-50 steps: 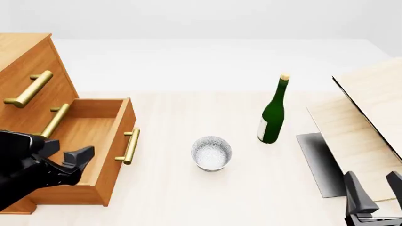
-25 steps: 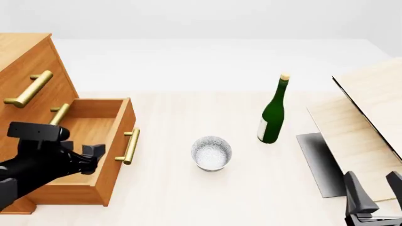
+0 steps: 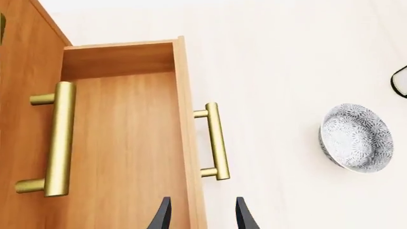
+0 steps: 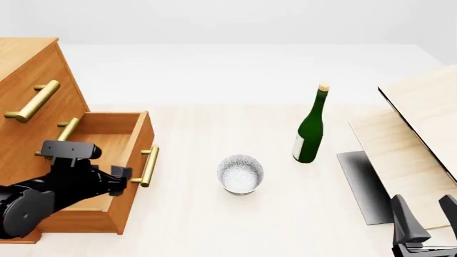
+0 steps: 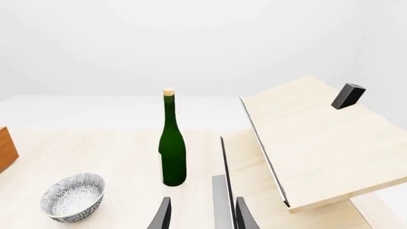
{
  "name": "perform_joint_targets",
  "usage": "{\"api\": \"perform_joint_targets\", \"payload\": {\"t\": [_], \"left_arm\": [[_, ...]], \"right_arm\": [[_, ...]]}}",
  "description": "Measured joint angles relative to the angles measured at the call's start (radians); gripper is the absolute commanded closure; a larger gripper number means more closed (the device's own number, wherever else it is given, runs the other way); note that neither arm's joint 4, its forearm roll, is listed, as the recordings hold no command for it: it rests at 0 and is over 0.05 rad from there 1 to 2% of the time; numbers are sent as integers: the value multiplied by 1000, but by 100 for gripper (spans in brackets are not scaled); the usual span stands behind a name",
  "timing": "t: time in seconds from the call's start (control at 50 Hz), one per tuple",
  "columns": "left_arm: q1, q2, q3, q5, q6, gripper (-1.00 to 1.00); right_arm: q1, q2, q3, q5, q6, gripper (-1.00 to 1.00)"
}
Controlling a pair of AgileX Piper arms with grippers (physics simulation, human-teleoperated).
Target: Put the bowl in the bottom drawer of the cabinet and close it.
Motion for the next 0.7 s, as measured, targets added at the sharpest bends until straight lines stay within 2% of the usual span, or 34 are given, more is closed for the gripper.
{"api": "perform_joint_targets", "payload": {"t": [0.7], "left_arm": [[-25, 165, 21, -83, -10, -100]], "right_arm": [[0, 0, 0, 0, 0, -100]]}}
